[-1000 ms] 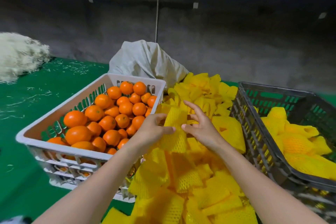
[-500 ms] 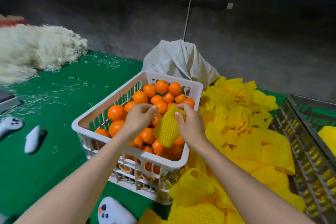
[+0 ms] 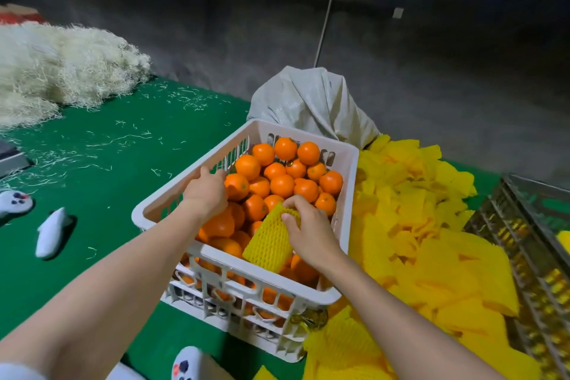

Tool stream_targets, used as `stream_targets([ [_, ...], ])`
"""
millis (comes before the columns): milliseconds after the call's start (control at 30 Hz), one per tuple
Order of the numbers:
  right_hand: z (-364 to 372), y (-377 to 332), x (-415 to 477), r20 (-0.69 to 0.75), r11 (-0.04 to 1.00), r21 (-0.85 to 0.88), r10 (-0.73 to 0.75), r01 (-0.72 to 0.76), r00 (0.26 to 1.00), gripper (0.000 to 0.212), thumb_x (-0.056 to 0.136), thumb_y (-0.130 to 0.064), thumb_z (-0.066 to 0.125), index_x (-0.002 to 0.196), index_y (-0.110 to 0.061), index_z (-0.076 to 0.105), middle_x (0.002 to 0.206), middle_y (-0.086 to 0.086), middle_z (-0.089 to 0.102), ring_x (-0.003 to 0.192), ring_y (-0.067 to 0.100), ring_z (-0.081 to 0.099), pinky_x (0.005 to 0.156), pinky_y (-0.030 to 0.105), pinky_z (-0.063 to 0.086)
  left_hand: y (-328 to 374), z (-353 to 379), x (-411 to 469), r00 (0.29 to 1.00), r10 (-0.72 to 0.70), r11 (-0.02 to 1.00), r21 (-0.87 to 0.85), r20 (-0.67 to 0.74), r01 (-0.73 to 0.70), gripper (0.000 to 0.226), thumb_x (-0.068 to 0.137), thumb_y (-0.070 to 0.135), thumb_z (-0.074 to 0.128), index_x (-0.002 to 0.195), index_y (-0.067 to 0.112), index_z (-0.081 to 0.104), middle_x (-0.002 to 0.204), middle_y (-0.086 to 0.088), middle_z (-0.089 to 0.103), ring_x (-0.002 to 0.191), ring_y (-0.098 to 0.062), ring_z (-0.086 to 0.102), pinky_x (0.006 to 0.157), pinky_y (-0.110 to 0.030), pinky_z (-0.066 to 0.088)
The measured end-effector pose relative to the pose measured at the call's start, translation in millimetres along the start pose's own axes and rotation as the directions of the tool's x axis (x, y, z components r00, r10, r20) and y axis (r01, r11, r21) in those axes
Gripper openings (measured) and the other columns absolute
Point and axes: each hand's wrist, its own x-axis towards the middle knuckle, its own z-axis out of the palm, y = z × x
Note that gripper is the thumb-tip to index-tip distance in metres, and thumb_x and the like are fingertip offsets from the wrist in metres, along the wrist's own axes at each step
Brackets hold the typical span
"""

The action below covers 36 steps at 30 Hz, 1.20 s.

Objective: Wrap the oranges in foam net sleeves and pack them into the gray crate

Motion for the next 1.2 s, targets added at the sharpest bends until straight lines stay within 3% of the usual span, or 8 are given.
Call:
stream_targets([
  [133, -15, -4, 0, -0.154, 0.981, 0.188, 0.082, -0.052, 0.985, 0.016, 0.092, -0.009, 0.052, 0.088, -0.025, 0.051, 0.074, 0.002, 0.056, 0.059, 0.013, 0.044, 0.055, 0.031, 0.033, 8, -13, -7, 0.997, 0.054, 0.88, -0.469, -0.064, -0.078, 0.058, 0.083, 0.013, 0.068, 0.135, 0.014, 0.042, 0.134, -0.011, 0.043, 0.113, -0.031, 0.052, 0.082, -0.038, 0.046],
  [233, -42, -12, 1, -0.177, 0.857, 0.511, 0.176, -0.062, 0.968, 0.021, 0.085, -0.005, 0.049, 0.073, -0.021, 0.052, 0.061, -0.012, 0.05, 0.055, 0.001, 0.042, 0.053, 0.017, 0.034, 26, -30, -25, 0.991, 0.12, 0.332, -0.943, 0.063, 0.02, 0.056, 0.081, 0.003, 0.071, 0.128, 0.024, 0.049, 0.133, -0.009, 0.045, 0.099, -0.026, 0.062, 0.069, -0.03, 0.054],
  [333, -69, -15, -1, -0.162, 0.729, 0.684, 0.183, -0.023, 0.97, 0.009, 0.071, -0.01, 0.044, 0.066, -0.014, 0.051, 0.063, -0.005, 0.05, 0.062, 0.006, 0.046, 0.056, 0.017, 0.039, 49, -44, -50, 0.933, 0.331, -0.098, -0.979, 0.139, 0.181, 0.059, 0.073, 0.001, 0.067, 0.121, 0.034, 0.055, 0.118, -0.015, 0.051, 0.068, -0.015, 0.068, 0.057, -0.024, 0.053],
  [500, -92, -11, -23, -0.07, 0.61, 0.79, 0.19, -0.061, 0.979, 0.009, 0.065, -0.01, 0.043, 0.064, -0.013, 0.051, 0.062, 0.0, 0.046, 0.062, 0.01, 0.044, 0.057, 0.024, 0.036, 93, -49, -86, 0.837, 0.505, -0.361, -0.83, 0.209, 0.425, 0.062, 0.068, -0.002, 0.065, 0.118, 0.034, 0.062, 0.109, -0.016, 0.065, 0.064, -0.022, 0.06, 0.055, -0.028, 0.053],
  [633, -101, -8, -43, -0.04, 0.638, 0.768, 0.139, -0.059, 0.989, 0.013, 0.062, -0.008, 0.043, 0.062, -0.015, 0.053, 0.059, -0.005, 0.048, 0.059, 0.007, 0.044, 0.055, 0.02, 0.037, 134, -48, -109, 0.815, 0.527, -0.416, -0.764, 0.24, 0.494, 0.059, 0.071, -0.003, 0.052, 0.122, 0.026, 0.06, 0.115, -0.022, 0.063, 0.073, -0.028, 0.068, 0.059, -0.034, 0.058],
  [800, -113, 3, -65, -0.074, 0.741, 0.668, 0.153, -0.065, 0.986, 0.009, 0.062, -0.006, 0.042, 0.062, -0.012, 0.049, 0.054, -0.011, 0.044, 0.052, 0.002, 0.038, 0.049, 0.015, 0.032, 172, -35, -135, 0.877, 0.393, -0.297, -0.864, 0.277, 0.406, 0.048, 0.077, 0.019, 0.061, 0.123, 0.031, 0.058, 0.098, -0.011, 0.073, 0.085, -0.028, 0.07, 0.067, -0.039, 0.057],
  [1000, -133, 27, -82, -0.348, 0.92, 0.388, 0.193, -0.046, 0.917, 0.015, 0.069, -0.013, 0.042, 0.064, -0.026, 0.047, 0.052, -0.02, 0.053, 0.048, -0.004, 0.044, 0.049, 0.01, 0.03, 196, -19, -156, 0.857, 0.415, -0.224, -0.879, 0.305, 0.421, 0.037, 0.083, 0.015, 0.061, 0.116, 0.032, 0.062, 0.097, -0.009, 0.072, 0.082, -0.025, 0.068, 0.07, -0.04, 0.055],
  [1200, -149, 35, -97, -0.464, 0.967, 0.245, 0.181, -0.07, 0.867, 0.015, 0.075, -0.02, 0.038, 0.078, -0.01, 0.049, 0.058, -0.011, 0.04, 0.051, 0.002, 0.041, 0.053, 0.024, 0.028, 210, -17, -166, 0.783, 0.563, -0.193, -0.879, 0.265, 0.436, 0.068, 0.065, 0.029, 0.082, 0.125, 0.021, 0.052, 0.102, -0.009, 0.066, 0.087, -0.024, 0.065, 0.068, -0.036, 0.051],
])
